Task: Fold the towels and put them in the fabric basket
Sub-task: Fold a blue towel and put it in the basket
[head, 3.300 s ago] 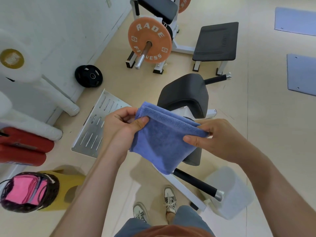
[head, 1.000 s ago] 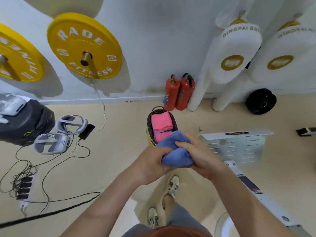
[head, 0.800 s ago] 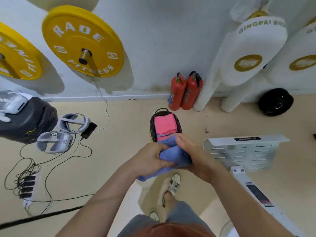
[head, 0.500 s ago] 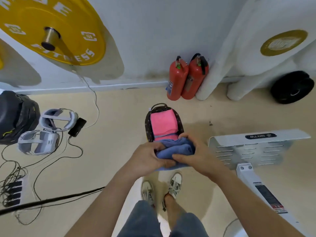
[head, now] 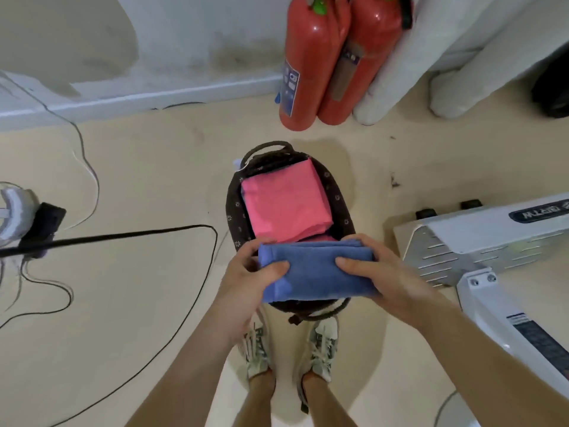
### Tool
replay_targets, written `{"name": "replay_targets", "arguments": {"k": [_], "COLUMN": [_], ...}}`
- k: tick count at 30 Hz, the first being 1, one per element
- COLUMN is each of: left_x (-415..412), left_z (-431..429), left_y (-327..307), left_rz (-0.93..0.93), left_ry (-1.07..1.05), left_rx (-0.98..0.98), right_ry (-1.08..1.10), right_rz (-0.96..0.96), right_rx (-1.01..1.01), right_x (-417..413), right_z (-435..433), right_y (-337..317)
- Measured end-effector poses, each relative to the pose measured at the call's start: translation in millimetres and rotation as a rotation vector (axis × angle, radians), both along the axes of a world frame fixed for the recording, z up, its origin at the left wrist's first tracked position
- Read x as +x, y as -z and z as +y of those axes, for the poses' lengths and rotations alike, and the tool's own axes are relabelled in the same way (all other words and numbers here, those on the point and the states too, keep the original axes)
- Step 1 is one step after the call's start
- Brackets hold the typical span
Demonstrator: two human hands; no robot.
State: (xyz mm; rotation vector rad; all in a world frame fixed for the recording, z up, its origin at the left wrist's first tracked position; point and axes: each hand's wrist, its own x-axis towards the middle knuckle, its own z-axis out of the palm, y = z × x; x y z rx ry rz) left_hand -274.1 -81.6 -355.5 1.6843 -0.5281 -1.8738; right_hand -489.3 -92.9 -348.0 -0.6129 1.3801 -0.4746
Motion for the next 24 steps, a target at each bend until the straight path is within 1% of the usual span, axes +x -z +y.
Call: {"name": "replay_targets", "arguments": {"k": [1, 2, 3, 5, 7, 9, 10, 11, 13, 14, 15, 16, 18, 19, 21, 24], "left_x": [-4.9, -8.5, -11.4, -14.7, -15.7, -19.0, -21.4, -23.1, -25.2, -25.5, -25.7, -25.4, -24.1, -23.5, -24.3, -30.6], "left_z": [-2.7, -4.2, -4.4, -1.8, 2.8, 7.3, 8.1, 9.1, 7.6, 5.7, 4.9, 4.8, 3.6, 2.9, 1.0, -6.5], "left_y": [9.9, 19.3, 28.3, 46.2, 64.7, 77.1, 79.5, 80.9, 77.3, 74.9, 74.4, 75.4, 79.5, 81.7, 85.3, 90.3], "left_rz": [-0.187, -0.335, -0.446, -0.654, -0.874, -1.020, -1.093, -1.169, -1.302, -1.340, -1.351, -1.329, -1.246, -1.230, -1.233, -1.228], "left_ry": [0.084, 0.169, 0.271, 0.494, 0.664, 0.764, 0.792, 0.807, 0.801, 0.804, 0.826, 0.866, 0.999, 1.074, 1.201, 1.334], "left_rx": [-0.074, -0.153, -0.222, -0.301, -0.410, -0.534, -0.566, -0.585, -0.629, -0.671, -0.734, -0.806, -0.889, -0.878, -0.789, -0.708], "right_ry": [-0.079, -0.156, -0.222, -0.306, -0.374, -0.422, -0.443, -0.467, -0.526, -0.511, -0.487, -0.513, -0.670, -0.746, -0.861, -0.988], "right_rz": [0.195, 0.353, 0.466, 0.607, 0.732, 0.824, 0.889, 0.977, 1.179, 1.252, 1.269, 1.241, 1.180, 1.159, 1.128, 1.122], "right_rx": [-0.058, -0.123, -0.185, -0.273, -0.309, -0.329, -0.339, -0.371, -0.500, -0.571, -0.639, -0.699, -0.787, -0.783, -0.721, -0.660], "right_x": [2.7, 6.3, 10.3, 18.5, 25.7, 33.0, 37.3, 41.2, 45.3, 45.1, 43.9, 41.4, 36.0, 34.1, 32.2, 38.7], "right_z": [-1.8, -3.3, -3.8, -5.0, -5.3, -3.5, -2.8, -2.3, 1.1, 2.5, 3.8, 5.6, 12.6, 15.7, 18.1, 12.7], "right_y": [13.7, 26.1, 37.1, 56.1, 67.3, 74.7, 74.7, 72.9, 70.9, 70.4, 70.9, 72.4, 78.5, 81.5, 88.7, 100.5]}}
